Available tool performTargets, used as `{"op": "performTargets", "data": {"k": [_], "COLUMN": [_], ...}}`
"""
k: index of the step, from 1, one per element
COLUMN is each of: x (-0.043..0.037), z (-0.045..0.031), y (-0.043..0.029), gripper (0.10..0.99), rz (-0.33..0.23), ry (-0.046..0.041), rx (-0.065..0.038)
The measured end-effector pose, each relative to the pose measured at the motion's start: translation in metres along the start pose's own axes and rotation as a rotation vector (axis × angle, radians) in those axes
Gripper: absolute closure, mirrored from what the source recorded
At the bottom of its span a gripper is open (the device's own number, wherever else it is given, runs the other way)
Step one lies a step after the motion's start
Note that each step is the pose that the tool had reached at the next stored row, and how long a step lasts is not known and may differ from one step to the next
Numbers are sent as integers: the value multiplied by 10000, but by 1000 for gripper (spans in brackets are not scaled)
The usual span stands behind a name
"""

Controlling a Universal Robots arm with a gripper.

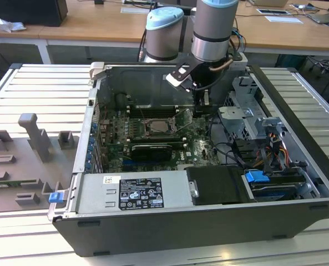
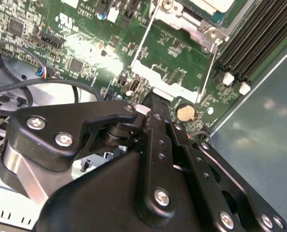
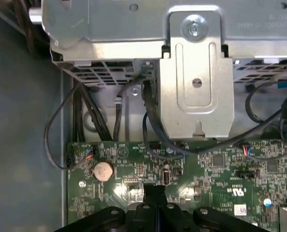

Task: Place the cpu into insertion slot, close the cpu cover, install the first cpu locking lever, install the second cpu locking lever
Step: 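Close the cpu cover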

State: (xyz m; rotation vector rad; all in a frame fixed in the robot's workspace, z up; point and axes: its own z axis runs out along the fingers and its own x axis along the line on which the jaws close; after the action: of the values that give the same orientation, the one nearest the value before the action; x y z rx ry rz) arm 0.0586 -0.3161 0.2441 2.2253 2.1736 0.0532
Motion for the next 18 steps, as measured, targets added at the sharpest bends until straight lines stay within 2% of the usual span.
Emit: {"op": "performTargets", "data": {"k": [4,8,13,17,18], "x": [-1,-4,-8,-12,-12], "z": [-55,-65,-73,-74,-72], "y": [-67,-161,-322,-514,-533], "gripper": [980,980,980,980,980], "rz": [-1,-1,1,2,0], "ry": [9,9,8,9,9], "rx": [36,41,41,40,41]}}
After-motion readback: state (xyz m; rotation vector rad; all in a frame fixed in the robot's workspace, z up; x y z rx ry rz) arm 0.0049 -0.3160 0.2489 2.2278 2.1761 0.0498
